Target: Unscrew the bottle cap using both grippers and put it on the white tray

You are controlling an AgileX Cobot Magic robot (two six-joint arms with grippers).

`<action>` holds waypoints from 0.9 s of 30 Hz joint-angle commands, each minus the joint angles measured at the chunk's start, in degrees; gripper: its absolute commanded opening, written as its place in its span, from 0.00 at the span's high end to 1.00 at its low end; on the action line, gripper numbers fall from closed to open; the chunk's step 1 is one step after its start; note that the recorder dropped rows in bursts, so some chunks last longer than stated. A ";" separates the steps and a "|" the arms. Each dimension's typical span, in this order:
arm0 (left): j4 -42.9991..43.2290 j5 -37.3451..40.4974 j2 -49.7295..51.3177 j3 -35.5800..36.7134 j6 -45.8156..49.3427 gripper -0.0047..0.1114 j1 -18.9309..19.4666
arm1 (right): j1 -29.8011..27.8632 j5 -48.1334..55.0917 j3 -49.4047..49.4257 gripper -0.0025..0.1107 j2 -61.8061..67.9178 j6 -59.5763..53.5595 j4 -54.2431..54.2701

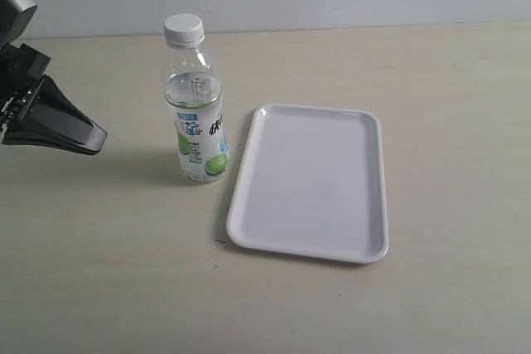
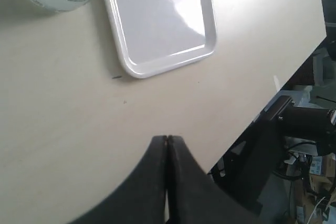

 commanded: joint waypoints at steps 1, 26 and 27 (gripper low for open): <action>5.32 0.17 -0.38 -0.39 3.00 0.96 0.56 | 0.24 -0.51 0.33 0.22 -0.35 -0.44 -0.18; 51.89 -39.58 -3.69 -3.17 -38.62 0.96 -7.45 | 0.24 -0.51 0.33 0.22 -0.35 -0.44 -0.18; 54.86 -41.50 -3.84 -3.17 -40.96 0.96 -7.57 | 0.24 -0.51 0.33 0.22 -0.35 -0.44 -0.18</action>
